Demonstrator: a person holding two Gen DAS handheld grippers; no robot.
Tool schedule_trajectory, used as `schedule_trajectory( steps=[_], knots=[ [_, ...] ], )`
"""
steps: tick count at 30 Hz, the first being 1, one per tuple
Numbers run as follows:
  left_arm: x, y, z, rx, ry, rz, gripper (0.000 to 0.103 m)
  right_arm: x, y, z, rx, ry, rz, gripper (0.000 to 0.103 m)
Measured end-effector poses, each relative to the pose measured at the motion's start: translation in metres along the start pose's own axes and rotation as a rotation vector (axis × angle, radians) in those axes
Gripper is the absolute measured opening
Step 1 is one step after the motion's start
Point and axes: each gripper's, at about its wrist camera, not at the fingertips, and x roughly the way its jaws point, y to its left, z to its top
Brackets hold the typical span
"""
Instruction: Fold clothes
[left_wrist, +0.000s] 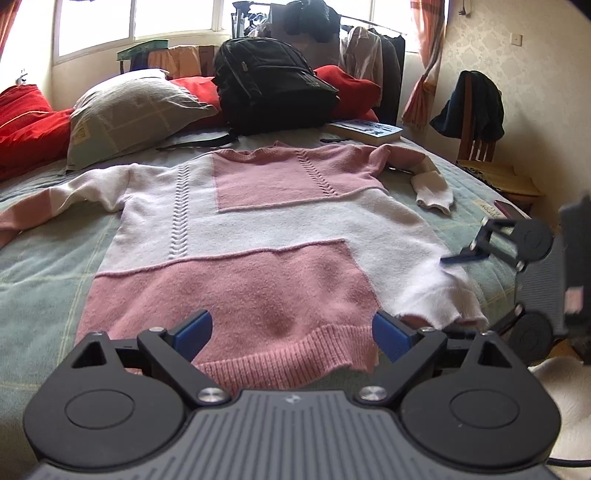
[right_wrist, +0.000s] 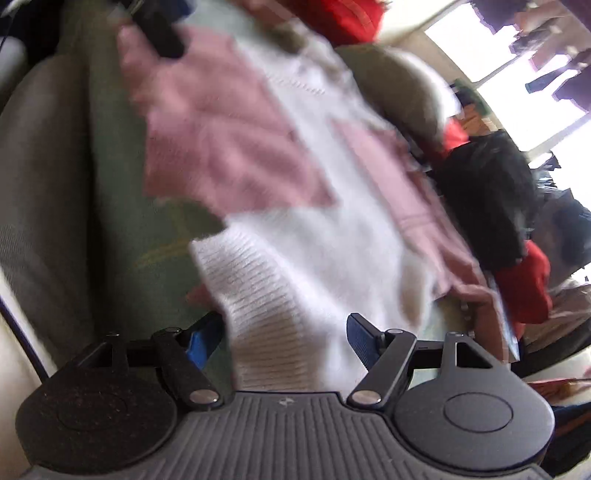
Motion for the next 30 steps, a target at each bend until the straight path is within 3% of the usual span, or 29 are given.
schedule_trajectory(
  steps=[4,7,10,12,17,21,24,28,29,30],
  knots=[
    [-0.001,0.001,0.001,-0.006,-0.007,-0.005,0.094,-0.040,-0.042,0.002,0.194,-0.132,0.052,0.078],
    [0.001,-0.002,0.003,0.006,-0.008,-0.012,0.094,-0.055,-0.066,-0.005,0.268,-0.158,0.107,0.078],
    [0.004,-0.006,0.004,0.018,-0.009,-0.023,0.094,-0.047,-0.077,-0.019,0.306,-0.108,0.152,0.073],
    [0.006,-0.007,0.003,0.015,-0.005,-0.029,0.094,-0.037,-0.082,-0.033,0.390,-0.054,0.242,0.058],
    [0.013,-0.007,-0.001,0.011,0.019,-0.036,0.094,0.002,-0.096,-0.094,0.800,0.025,0.500,0.051],
    [0.018,-0.010,0.000,0.020,0.037,-0.037,0.094,0.023,-0.098,-0.132,1.071,0.007,0.601,0.050],
    [0.020,-0.013,0.001,0.027,0.038,-0.045,0.094,0.029,-0.098,-0.140,1.201,-0.037,0.596,0.048],
    [0.022,-0.015,0.001,0.029,0.040,-0.057,0.094,0.024,-0.084,-0.130,1.191,-0.063,0.513,0.048],
    [0.022,-0.016,0.000,0.032,0.043,-0.057,0.094,0.021,-0.079,-0.125,1.160,-0.063,0.486,0.040],
    [0.023,-0.016,0.000,0.034,0.046,-0.056,0.094,0.018,-0.075,-0.120,1.134,-0.063,0.468,0.021]
  ],
)
